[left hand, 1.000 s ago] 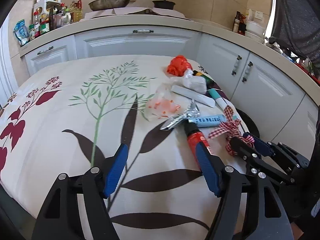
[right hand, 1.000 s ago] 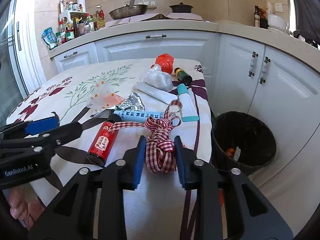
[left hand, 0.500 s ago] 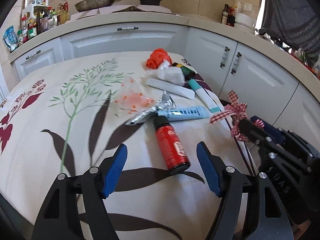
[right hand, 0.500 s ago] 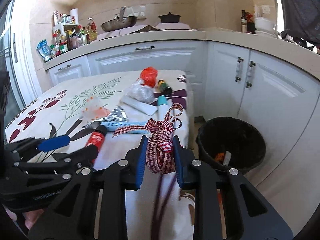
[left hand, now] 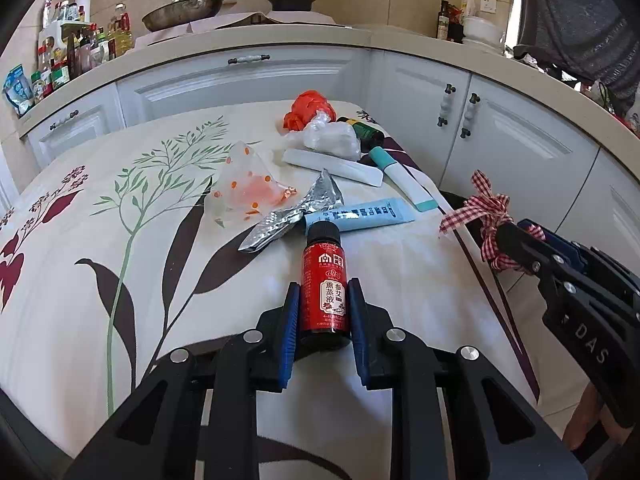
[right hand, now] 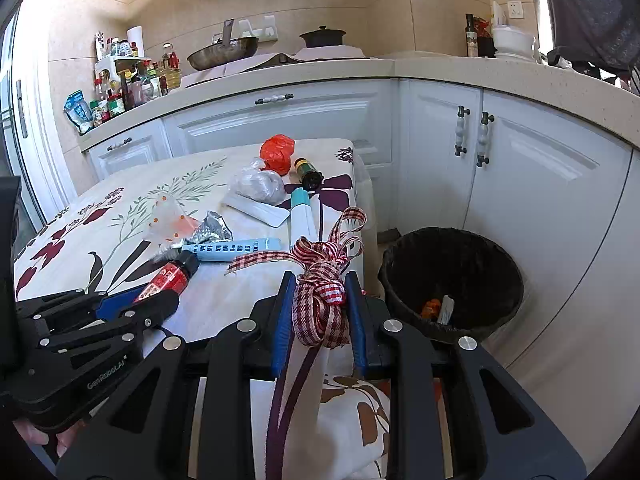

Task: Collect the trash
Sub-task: 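Carry the ribbon and red bottle over the black bin and release both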

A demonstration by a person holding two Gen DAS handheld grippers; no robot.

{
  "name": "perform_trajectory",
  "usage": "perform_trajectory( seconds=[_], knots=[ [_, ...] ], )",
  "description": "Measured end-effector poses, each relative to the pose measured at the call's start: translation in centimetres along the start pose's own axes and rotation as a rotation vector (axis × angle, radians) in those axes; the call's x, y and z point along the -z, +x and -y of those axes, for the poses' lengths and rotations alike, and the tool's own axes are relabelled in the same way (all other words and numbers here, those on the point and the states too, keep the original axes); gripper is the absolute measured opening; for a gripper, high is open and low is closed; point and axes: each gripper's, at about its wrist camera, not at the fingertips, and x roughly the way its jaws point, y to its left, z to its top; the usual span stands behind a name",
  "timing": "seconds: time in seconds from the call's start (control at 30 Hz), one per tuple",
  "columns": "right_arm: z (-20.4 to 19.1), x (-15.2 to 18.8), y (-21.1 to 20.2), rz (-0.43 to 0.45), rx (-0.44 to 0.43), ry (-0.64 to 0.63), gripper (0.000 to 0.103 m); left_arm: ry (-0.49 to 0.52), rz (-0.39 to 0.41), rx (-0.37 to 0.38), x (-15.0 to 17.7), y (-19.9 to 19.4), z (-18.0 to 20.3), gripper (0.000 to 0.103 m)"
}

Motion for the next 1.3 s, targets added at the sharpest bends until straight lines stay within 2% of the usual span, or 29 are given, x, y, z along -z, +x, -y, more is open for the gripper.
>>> perform_trajectory(
  seconds=[0.23,0.53,1.0,1.3],
  knots=[
    [0.0,-0.1,-0.4,0.011,0.009,-0.006,0.024,-0.012,0.012,0.023,0.1,-1.2,-0.4,0.025],
    [2.1,-1.2,-0.8,0.037,0.067,0.008,0.024,-0.003,0.056,0.058,-2.0,-1.6,0.7,0.025],
    [8.9,-4.2,0.3,0.077,0.187,0.072,0.024,0.069,0.076,0.137,-7.7,1.9,6.8,0.025],
    [12.5,-5.4,1.3,0.09,0.236,0.089,0.024,0.079,0.072,0.157,-10.7,4.6,10.5,0.025]
  ],
)
